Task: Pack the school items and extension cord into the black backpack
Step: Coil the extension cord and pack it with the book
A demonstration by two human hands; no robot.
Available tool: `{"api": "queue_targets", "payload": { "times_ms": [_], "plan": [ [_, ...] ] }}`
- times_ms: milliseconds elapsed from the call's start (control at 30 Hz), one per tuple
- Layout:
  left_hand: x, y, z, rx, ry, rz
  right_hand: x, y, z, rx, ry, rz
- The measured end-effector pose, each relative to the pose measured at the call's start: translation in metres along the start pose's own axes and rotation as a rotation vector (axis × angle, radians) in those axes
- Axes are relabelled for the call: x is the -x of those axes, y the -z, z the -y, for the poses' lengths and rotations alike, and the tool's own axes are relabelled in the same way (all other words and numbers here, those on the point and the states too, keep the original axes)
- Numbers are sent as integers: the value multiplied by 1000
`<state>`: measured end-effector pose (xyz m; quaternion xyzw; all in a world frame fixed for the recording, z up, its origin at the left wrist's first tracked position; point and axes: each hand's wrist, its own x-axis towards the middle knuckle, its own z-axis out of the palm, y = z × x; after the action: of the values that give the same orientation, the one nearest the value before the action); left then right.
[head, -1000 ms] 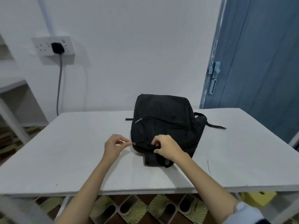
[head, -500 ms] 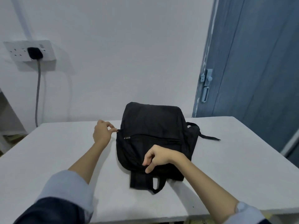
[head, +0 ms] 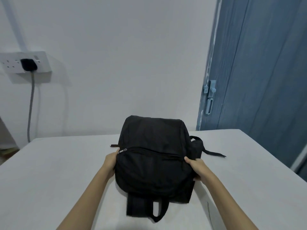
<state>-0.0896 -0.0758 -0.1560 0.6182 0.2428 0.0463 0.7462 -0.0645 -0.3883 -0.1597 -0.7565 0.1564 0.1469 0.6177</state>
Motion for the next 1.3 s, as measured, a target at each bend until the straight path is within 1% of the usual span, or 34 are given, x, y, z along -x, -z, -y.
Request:
{"api": "queue_targets", "payload": {
  "times_ms": [100, 167, 233, 300, 333, 367, 400, 467, 533, 567, 633, 700, 767, 867, 933, 967, 1000, 1033, 1067, 1100, 1133, 1200, 1233, 1267, 1300],
  "plan": [
    [-4, -3, -33, 138, -91, -16, -5, 4, 46, -85, 125, -3],
    [-4, -2, -64, 193, -99, -39, -9, 5, 77, -80, 231, 59],
    [0, 0, -85, 143, -28, 49, -4, 1, 99, -2, 295, 113],
    [4, 5, -94, 73, 92, 218, -4, -3, 111, 40, 327, 143],
    [3, 8, -94, 100, 120, 260, -8, -5, 116, 26, 345, 156],
    [1, 9, -94, 117, 126, 267, -9, -6, 120, -7, 352, 163],
    [-4, 12, -97, 143, 110, 267, -10, -8, 126, -44, 356, 170],
    [-7, 12, -108, 167, 24, 195, -7, -10, 141, -107, 382, 175],
    [-12, 9, -129, 267, -82, 106, -5, -7, 162, -217, 430, 181],
    [-13, 5, -143, 323, -133, 96, -5, -5, 176, -291, 457, 184],
    [-9, -4, -170, 432, -214, 125, -5, 0, 199, -434, 475, 202],
    [-5, -16, -191, 532, -247, 186, -15, 1, 216, -513, 431, 232],
    [-13, -20, -201, 600, -281, 199, -26, -7, 226, -524, 389, 271],
    [-28, -24, -200, 667, -314, 108, -42, -21, 238, -475, 387, 293],
    [-36, -29, -202, 685, -353, 16, -48, -27, 246, -510, 388, 321],
    [-38, -35, -201, 633, -392, -40, -49, -30, 247, -545, 391, 323],
    [-40, -43, -201, 521, -443, -103, -53, -34, 248, -551, 411, 306],
    [-42, -50, -198, 366, -501, -172, -55, -41, 244, -528, 440, 275],
    [-43, -60, -193, 203, -570, -207, -61, -50, 238, -494, 469, 241],
    [-47, -67, -184, 29, -658, -235, -67, -59, 228, -381, 518, 163],
    [-51, -72, -170, -142, -740, -229, -69, -66, 216, -207, 582, 66],
    [-67, -76, -135, -594, -852, -159, -81, -77, 185, 194, 714, -121],
    [-75, -76, -115, -847, -903, -181, -85, -82, 169, 374, 795, -219],
    [-86, -75, -96, -1050, -992, -249, -85, -85, 155, 510, 885, -284],
    [-88, -74, -87, -1147, -1045, -301, -91, -89, 145, 575, 959, -317]
  ]
}}
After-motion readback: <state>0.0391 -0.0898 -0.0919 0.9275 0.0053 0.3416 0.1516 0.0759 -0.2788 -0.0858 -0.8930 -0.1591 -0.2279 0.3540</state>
